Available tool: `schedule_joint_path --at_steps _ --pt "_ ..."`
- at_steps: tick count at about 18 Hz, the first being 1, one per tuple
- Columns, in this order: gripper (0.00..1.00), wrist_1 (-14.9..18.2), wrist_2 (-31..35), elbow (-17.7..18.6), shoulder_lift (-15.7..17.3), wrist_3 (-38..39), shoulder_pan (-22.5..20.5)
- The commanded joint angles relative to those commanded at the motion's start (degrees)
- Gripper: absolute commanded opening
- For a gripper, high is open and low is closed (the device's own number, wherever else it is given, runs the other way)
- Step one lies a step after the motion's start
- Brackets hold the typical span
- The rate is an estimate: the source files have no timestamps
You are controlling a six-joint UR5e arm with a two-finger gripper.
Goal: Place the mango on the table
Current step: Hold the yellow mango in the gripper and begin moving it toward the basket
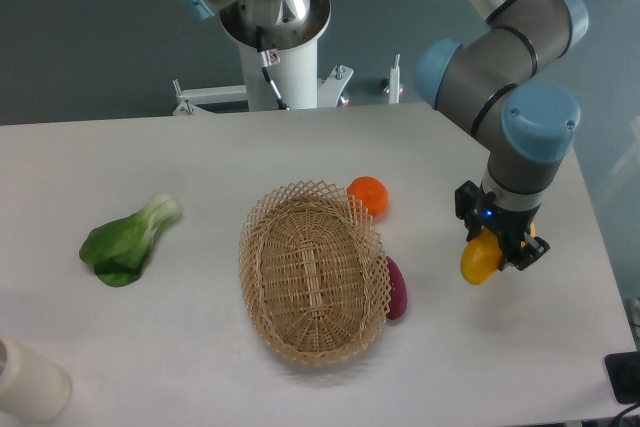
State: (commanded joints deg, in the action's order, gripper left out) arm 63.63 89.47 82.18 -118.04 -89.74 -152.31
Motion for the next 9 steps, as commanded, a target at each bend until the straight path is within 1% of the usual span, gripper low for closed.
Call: schedule_joint_path --at_steps 9 --pt "0.43 -0.26 0.00 0.53 0.00 0.26 0.09"
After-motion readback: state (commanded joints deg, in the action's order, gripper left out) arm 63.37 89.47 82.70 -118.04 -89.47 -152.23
